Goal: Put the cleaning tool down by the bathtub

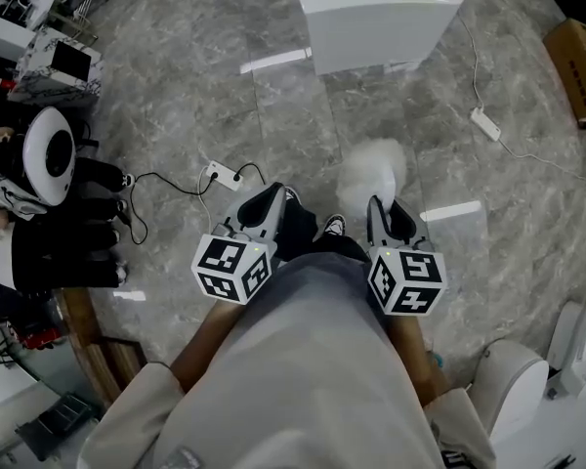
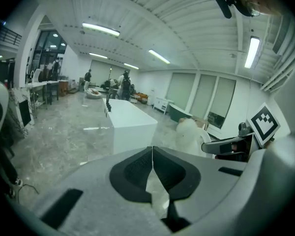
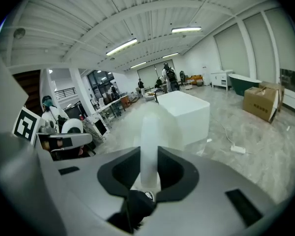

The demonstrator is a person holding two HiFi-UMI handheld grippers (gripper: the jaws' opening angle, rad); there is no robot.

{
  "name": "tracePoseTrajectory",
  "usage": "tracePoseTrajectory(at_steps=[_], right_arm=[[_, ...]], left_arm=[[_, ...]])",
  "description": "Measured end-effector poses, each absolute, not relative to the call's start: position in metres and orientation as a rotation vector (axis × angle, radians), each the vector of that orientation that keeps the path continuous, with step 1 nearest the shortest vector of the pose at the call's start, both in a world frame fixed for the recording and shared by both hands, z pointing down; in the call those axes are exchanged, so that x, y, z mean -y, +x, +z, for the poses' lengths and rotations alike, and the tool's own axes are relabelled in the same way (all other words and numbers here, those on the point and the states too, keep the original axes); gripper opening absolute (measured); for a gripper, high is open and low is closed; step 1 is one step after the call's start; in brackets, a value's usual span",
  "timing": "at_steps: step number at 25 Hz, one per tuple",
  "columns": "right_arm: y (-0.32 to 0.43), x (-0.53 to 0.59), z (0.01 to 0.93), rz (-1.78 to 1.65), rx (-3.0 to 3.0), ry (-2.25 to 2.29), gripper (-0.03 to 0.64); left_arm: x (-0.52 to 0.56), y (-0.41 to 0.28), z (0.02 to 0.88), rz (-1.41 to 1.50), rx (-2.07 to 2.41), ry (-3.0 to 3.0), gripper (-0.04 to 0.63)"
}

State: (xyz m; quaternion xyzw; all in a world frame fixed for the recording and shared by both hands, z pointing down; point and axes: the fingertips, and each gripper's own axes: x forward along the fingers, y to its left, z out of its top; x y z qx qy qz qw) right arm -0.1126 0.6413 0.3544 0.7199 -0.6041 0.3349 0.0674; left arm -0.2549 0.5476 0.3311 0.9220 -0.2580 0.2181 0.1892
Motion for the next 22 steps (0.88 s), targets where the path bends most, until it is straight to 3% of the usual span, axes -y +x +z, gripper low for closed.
tracePoseTrajectory(at_steps=[22], right_arm=[[-0.086,-0.565,0.382,1.112,1.742,2.079,0.067]], left_arm=[[-0.466,-0.226,0.356,0.632,0.696,2.518,0.011]])
